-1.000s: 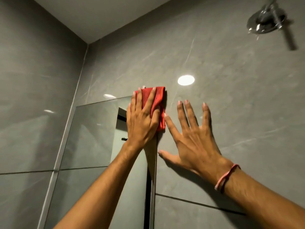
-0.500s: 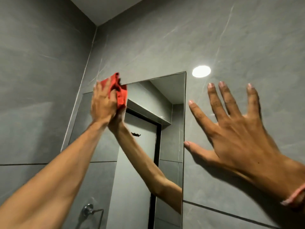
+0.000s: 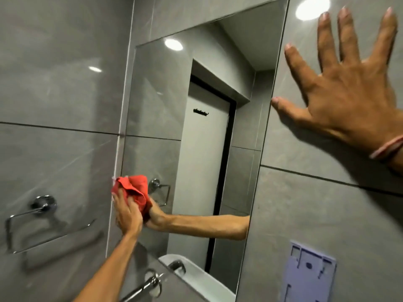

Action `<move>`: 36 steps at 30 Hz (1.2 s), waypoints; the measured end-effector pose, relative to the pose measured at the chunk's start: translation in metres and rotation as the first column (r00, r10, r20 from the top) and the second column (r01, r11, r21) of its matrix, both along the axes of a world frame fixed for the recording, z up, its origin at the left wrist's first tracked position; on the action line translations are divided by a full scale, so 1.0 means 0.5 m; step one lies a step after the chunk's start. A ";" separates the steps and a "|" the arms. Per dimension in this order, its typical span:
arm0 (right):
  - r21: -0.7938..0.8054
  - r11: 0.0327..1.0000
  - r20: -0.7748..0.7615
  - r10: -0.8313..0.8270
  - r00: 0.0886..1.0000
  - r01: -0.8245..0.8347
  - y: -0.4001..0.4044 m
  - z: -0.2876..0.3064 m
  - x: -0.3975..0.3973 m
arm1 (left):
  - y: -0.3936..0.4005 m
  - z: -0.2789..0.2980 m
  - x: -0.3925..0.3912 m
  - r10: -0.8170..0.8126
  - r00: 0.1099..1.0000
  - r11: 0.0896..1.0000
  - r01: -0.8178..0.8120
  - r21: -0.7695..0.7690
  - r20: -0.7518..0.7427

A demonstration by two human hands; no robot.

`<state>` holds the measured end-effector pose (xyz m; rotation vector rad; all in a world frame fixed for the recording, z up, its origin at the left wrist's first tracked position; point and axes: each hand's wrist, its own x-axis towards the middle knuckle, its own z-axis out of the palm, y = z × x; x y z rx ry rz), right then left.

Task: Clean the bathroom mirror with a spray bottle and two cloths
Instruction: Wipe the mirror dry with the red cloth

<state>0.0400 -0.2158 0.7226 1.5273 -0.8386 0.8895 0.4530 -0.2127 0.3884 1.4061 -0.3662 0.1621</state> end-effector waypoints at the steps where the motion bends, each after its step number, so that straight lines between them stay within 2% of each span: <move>1: 0.009 0.998 0.016 -0.063 0.998 0.063 -0.003 -0.010 0.003 | 0.004 -0.021 -0.039 -0.011 0.999 1.000 0.011 -0.004 -0.034; 2: 0.028 0.991 -0.023 -0.127 0.992 0.128 -0.001 0.006 -0.033 | 0.011 -0.030 -0.077 -0.021 0.998 1.000 0.020 -0.017 -0.067; 3: 0.088 0.993 -0.016 -0.078 0.997 0.079 0.023 0.014 -0.028 | 0.016 -0.022 -0.110 -0.034 0.996 0.999 0.031 -0.044 -0.086; 4: 0.055 0.998 -0.067 -0.026 0.997 0.030 0.049 0.022 -0.014 | 0.020 -0.006 -0.140 -0.045 0.996 0.996 0.039 -0.076 -0.079; 5: -0.057 0.981 -0.221 -0.192 0.956 0.184 0.073 0.002 0.009 | 0.022 0.026 -0.171 -0.057 0.997 0.992 0.050 -0.119 -0.057; 6: -0.156 0.935 -0.379 -0.355 0.855 0.319 0.056 -0.051 0.027 | 0.023 0.064 -0.198 -0.054 0.998 0.986 0.051 -0.157 -0.016; 7: -0.254 0.935 -0.532 -0.348 0.772 0.246 0.039 -0.078 0.126 | 0.023 0.124 -0.227 -0.045 0.998 0.979 0.054 -0.198 0.047; 8: -0.136 0.975 -0.551 -0.220 0.805 0.174 0.031 -0.111 0.200 | 0.022 0.186 -0.252 -0.034 0.993 0.974 0.057 -0.219 0.110; 9: 0.122 0.953 -0.501 -0.182 0.846 0.277 0.032 -0.146 0.257 | 0.023 0.255 -0.276 -0.024 0.986 0.971 0.063 -0.232 0.166; 10: 0.275 0.937 -0.395 -0.093 0.914 0.214 0.046 -0.141 0.277 | 0.023 0.333 -0.305 -0.012 0.975 0.969 0.066 -0.239 0.224; 12: 0.128 0.990 -0.132 -0.040 0.990 0.057 0.030 -0.036 0.125 | 0.028 0.480 -0.363 0.009 0.937 0.970 0.076 -0.231 0.349; 14: 0.121 0.992 0.015 -0.021 1.000 0.019 0.040 0.012 -0.002 | 0.032 0.600 -0.426 0.017 0.814 0.966 0.137 -0.219 0.581; 15: 0.072 0.995 0.043 -0.073 0.996 0.070 0.025 0.018 -0.047 | 0.031 0.642 -0.453 0.020 0.717 0.965 0.168 -0.201 0.697; 17: 0.105 0.989 0.004 -0.102 0.995 0.101 0.025 0.016 -0.016 | 0.025 0.690 -0.469 0.015 0.542 0.966 0.210 -0.153 0.840; 20: 0.056 0.998 -0.002 -0.024 1.000 0.024 0.016 0.001 0.004 | 0.011 0.661 -0.385 0.033 0.393 0.980 0.169 -0.107 0.919; 21: 0.068 0.997 -0.003 -0.025 1.000 0.025 0.017 0.008 -0.010 | 0.002 0.636 -0.340 0.040 0.397 0.984 0.146 -0.106 0.917; 22: 0.071 0.997 -0.005 -0.012 1.000 0.012 0.013 0.008 -0.024 | -0.009 0.591 -0.297 0.045 0.453 0.985 0.129 -0.116 0.890; 23: 0.058 0.998 -0.018 -0.014 1.000 0.015 0.010 0.011 -0.029 | -0.015 0.555 -0.258 0.045 0.545 0.984 0.121 -0.131 0.837; 25: 0.049 0.999 -0.051 -0.011 0.999 0.014 0.006 -0.009 -0.027 | -0.025 0.432 -0.203 0.032 0.749 0.978 0.111 -0.174 0.662; 28: 0.040 0.999 -0.043 0.037 0.998 -0.035 0.008 -0.005 -0.025 | -0.017 0.213 -0.172 0.035 0.940 0.978 0.037 -0.204 0.339; 30: 0.021 0.998 -0.029 0.065 0.997 -0.064 0.007 -0.011 -0.023 | 0.004 0.080 -0.203 0.025 0.986 0.986 0.003 -0.168 0.162; 32: 0.020 0.995 -0.009 0.096 0.995 -0.096 -0.001 -0.016 -0.021 | 0.023 -0.017 -0.269 -0.005 0.999 0.991 0.011 -0.135 0.047; 34: 0.028 0.993 0.005 0.113 0.994 -0.113 -0.001 -0.014 -0.020 | 0.037 -0.069 -0.367 -0.042 0.999 0.990 0.044 -0.132 0.018; 36: 0.056 0.991 -0.006 0.120 0.993 -0.120 0.012 -0.007 -0.024 | 0.045 -0.093 -0.477 -0.077 0.995 0.987 0.086 -0.139 0.065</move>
